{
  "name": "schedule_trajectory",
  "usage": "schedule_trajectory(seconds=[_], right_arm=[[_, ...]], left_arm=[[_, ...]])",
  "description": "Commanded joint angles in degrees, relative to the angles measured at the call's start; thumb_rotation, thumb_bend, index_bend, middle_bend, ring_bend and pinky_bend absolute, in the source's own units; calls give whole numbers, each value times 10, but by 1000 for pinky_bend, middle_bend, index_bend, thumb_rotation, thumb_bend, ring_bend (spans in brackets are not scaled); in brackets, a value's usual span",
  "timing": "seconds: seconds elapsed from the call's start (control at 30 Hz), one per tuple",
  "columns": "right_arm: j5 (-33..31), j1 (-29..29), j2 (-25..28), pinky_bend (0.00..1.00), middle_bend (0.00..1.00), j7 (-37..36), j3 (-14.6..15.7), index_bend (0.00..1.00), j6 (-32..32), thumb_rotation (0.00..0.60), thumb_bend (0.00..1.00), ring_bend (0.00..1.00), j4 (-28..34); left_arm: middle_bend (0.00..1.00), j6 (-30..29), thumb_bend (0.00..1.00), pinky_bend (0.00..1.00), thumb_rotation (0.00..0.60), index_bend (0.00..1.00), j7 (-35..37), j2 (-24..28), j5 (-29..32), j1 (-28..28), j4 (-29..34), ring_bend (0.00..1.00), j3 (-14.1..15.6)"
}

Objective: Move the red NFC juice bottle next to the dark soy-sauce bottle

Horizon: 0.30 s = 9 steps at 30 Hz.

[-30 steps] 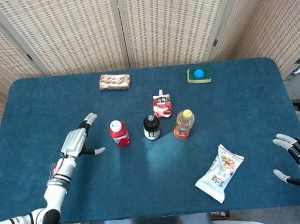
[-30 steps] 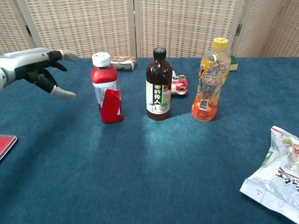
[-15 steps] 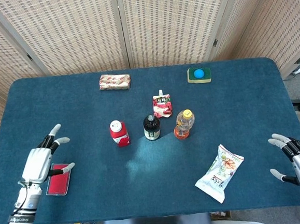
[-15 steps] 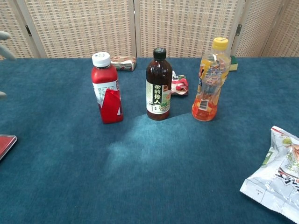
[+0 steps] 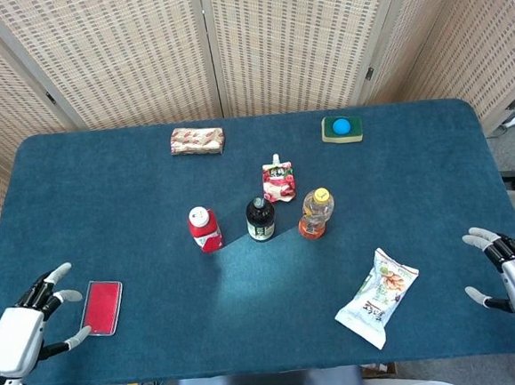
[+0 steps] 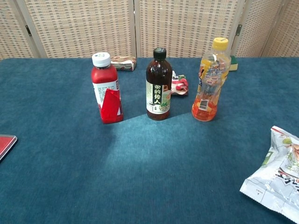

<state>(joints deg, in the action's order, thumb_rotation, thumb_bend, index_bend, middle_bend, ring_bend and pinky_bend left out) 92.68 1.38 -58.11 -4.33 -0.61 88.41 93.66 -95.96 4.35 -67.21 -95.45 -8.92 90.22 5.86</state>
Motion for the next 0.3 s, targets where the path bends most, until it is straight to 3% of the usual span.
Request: schedule_trajectory(seconds=[0.03, 0.3], right_arm=[[-1, 2, 1, 317, 230, 1, 0, 263, -3, 600, 51, 216, 0], [-8, 3, 3, 317, 230, -6, -3, 263, -6, 600, 51, 216, -2]], left_arm=[[140, 14, 98, 323, 600, 432, -4, -5, -5, 1, -11, 140, 2], [144, 38, 98, 323, 600, 433, 6, -11, 0, 5, -9, 144, -3]])
